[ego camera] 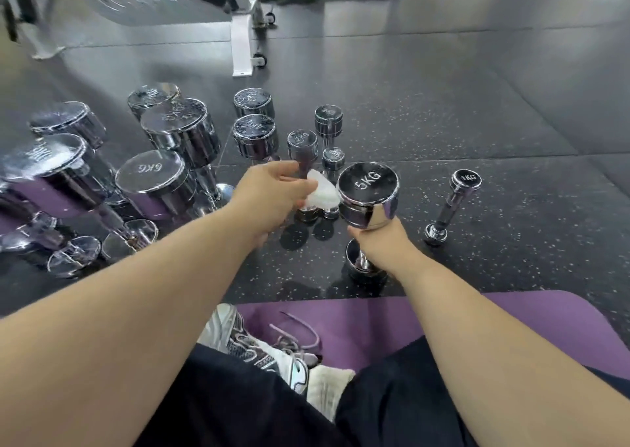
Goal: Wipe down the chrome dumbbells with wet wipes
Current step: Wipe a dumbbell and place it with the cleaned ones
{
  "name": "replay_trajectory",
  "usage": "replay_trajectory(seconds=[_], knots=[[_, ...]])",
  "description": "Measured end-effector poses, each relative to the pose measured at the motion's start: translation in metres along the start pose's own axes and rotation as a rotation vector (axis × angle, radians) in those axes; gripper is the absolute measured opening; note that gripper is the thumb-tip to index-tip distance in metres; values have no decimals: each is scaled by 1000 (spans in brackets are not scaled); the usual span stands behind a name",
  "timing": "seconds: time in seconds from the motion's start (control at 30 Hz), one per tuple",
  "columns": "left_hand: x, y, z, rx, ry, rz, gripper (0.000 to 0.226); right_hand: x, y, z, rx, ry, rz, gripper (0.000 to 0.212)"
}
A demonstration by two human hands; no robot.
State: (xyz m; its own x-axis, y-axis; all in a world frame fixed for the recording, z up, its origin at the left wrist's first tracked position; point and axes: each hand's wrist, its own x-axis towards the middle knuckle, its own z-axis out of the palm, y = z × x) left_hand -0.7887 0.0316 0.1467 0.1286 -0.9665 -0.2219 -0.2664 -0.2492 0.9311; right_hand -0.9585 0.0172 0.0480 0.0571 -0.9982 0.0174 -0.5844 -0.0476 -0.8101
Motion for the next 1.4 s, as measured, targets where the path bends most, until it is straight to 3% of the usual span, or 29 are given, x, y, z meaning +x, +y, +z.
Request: replay_trajectory(seconds=[0.1,0.23,0.4,0.6,0.67,0.73,0.8,1.07,1.13,1.27,1.4], knots=[[3,-18,-1,-282,-132,-184,11,5,-5,11,-133,-72,-71,21],[21,-36,-13,-202,16,-280,15,-1,-14,15,-360,-145,-194,32],[52,-20,-48,189,203,-61,15,23,-25,25,-467,-286,-70,29],[67,-30,-54,378,77,38,25,55,-47,66,-646,-563,40,7],[71,-42,-55,413,49,42,25,61,-41,85,-650,-625,-20,28],[77,-51,-54,444,18,61,24,62,-35,99,-744,-681,-72,28],[81,-57,-53,440,-25,77,24,62,-32,107,-818,-702,-67,19],[89,-59,-22,425,-152,61,25,54,-37,53,-1146,-626,-142,40],[87,-62,-9,511,-190,61,25,46,-19,28,-1115,-555,-122,43],[83,-74,22,703,-293,17,32,9,23,6,-714,-483,47,66],[78,-90,67,829,-358,124,23,9,36,10,-600,-416,10,77]])
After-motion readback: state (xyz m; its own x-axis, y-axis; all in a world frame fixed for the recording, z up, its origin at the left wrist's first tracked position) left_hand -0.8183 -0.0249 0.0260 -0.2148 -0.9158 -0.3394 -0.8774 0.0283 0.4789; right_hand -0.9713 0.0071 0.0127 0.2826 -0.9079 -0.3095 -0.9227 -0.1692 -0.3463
